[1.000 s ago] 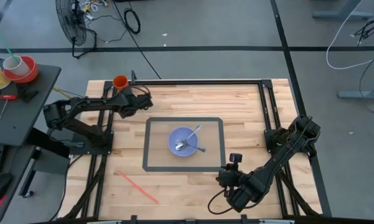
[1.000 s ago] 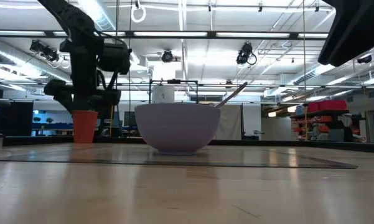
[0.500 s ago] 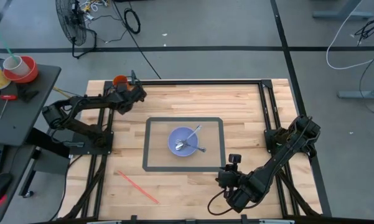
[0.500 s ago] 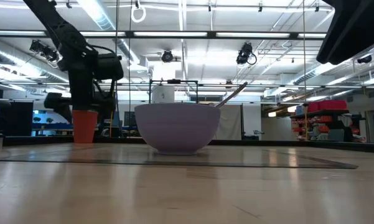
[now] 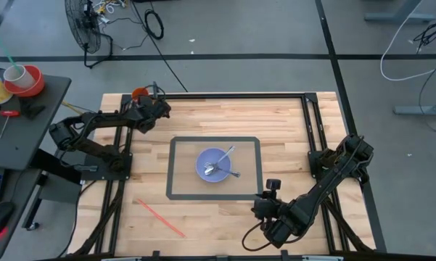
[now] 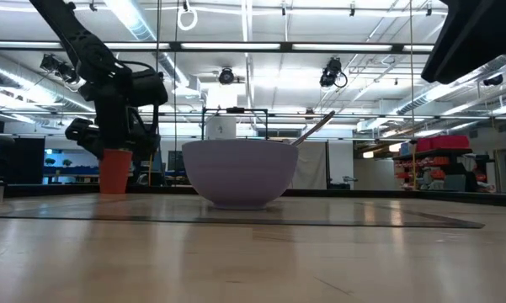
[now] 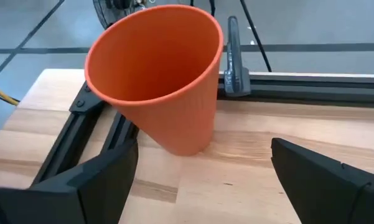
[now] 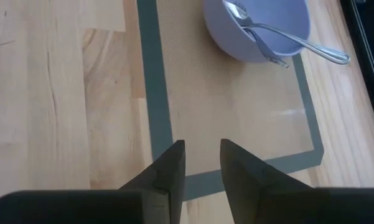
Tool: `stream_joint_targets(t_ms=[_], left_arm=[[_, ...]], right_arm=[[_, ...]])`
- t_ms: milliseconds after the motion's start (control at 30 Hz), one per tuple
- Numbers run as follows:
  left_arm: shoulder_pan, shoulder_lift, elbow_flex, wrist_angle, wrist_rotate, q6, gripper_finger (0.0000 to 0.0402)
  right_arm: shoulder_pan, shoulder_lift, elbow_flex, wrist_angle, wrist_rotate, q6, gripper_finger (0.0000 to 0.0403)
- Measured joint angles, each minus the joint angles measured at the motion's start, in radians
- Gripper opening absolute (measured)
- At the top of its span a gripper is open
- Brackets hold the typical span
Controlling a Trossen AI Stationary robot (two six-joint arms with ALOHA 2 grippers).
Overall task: Pick & Place Utensil
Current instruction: Put the orange cup on the mat to the top right of the purple bowl
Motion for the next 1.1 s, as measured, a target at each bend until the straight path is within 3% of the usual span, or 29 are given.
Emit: stream_joint_targets(t_ms=[533,700,1100], left_arm=[[0.107,0.0,0.001,0.006,0.146,-0.005,0.0374],[0.139,0.001,0.001,0.008,0.157,-0.027,0.0396],[0.155,0.001,0.001,0.102,0.104,-0.083,0.0399]], right_arm=[[-0.009,0.0,0.0,-0.021,-0.002,0.013,0.0105],[-0.014,0.0,0.0,-0.037,-0.003,0.027,0.0105],[-0.018,0.0,0.0,-0.047,-0.004,0.031,0.0105]])
